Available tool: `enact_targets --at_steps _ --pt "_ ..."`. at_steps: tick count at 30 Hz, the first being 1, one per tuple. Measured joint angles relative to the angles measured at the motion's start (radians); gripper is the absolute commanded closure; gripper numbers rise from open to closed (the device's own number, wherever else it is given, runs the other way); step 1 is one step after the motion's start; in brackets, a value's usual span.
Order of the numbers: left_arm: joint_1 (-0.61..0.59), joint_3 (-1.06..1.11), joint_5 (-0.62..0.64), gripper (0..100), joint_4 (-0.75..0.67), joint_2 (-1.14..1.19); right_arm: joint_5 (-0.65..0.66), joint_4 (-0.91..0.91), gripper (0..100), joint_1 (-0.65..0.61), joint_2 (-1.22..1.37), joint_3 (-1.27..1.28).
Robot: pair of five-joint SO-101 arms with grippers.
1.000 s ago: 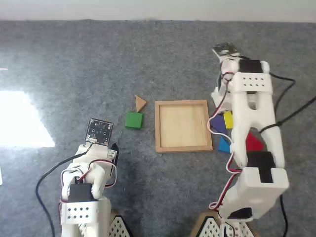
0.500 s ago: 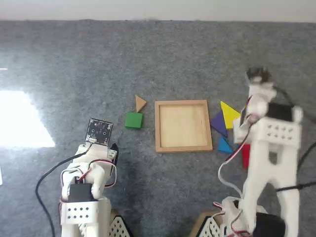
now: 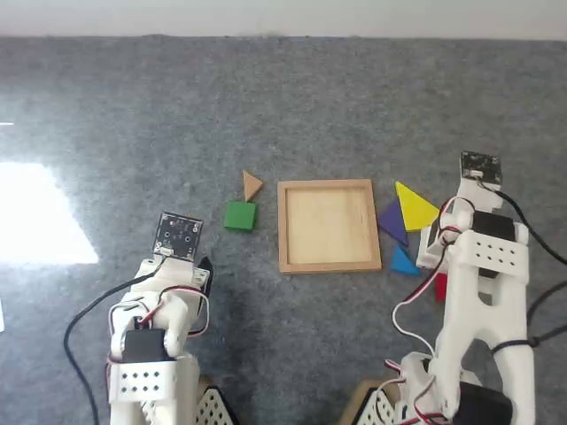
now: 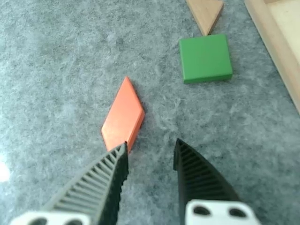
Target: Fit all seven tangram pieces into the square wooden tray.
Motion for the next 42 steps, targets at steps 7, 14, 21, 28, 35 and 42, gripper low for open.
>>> enact_targets --at_steps 7,14,21,28,35,42 --pt "0.002 0.000 0.000 85 0.000 0.000 0.086 -0.046 65.1 0.044 0.046 0.002" --pt "0.002 0.000 0.000 85 0.000 0.000 0.106 -0.089 65.1 0.055 0.301 -0.100" --pt "0.002 0.000 0.000 85 0.000 0.000 0.106 -0.098 65.0 0.055 0.491 -0.238" --pt "0.002 0.000 0.000 85 0.000 0.000 0.106 -0.123 65.2 0.012 0.562 -0.269" --pt "0.000 0.000 0.000 85 0.000 0.000 0.132 -0.169 65.2 0.011 0.562 -0.270" --pt "0.002 0.000 0.000 85 0.000 0.000 0.133 -0.161 65.2 0.011 0.562 -0.270"
